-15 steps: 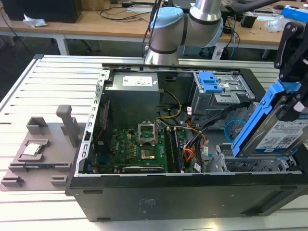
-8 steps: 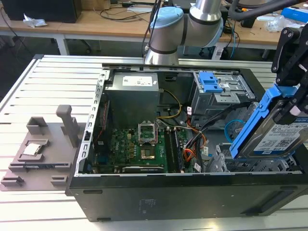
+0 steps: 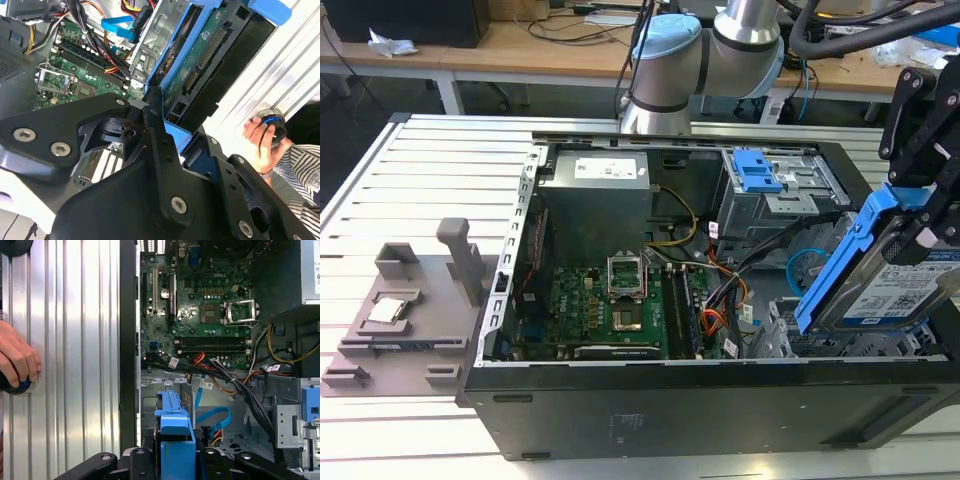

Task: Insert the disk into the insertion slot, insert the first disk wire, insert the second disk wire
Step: 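Insert the disk into the insertion slot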

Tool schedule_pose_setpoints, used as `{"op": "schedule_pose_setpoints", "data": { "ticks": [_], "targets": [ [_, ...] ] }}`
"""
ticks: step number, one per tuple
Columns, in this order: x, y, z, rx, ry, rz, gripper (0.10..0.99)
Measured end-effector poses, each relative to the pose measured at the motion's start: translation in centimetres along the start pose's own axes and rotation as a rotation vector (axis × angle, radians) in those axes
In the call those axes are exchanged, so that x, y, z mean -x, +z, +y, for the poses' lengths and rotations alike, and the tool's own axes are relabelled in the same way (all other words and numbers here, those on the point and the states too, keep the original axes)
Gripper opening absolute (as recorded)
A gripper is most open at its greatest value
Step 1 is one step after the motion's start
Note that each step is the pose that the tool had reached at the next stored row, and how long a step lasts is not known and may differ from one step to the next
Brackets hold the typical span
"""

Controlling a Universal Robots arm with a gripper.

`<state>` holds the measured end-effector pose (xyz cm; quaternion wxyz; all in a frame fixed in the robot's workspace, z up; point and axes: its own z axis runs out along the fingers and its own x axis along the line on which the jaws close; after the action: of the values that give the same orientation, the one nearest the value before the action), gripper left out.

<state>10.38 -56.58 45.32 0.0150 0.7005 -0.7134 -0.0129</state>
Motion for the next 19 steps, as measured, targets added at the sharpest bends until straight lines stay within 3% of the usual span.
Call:
{"op": "schedule_pose_setpoints", "data": {
  "ticks": [13,17,19],
  "targets": [
    [0.0,0.92,-0.04,0.0,0.0,-0.0002,0.369],
    [0.0,0.75,-0.02,-0.002,0.0,-0.0009,0.369],
    [0.0,0.25,0.13,-0.007,0.0,-0.0001,0.369]
  ]
}}
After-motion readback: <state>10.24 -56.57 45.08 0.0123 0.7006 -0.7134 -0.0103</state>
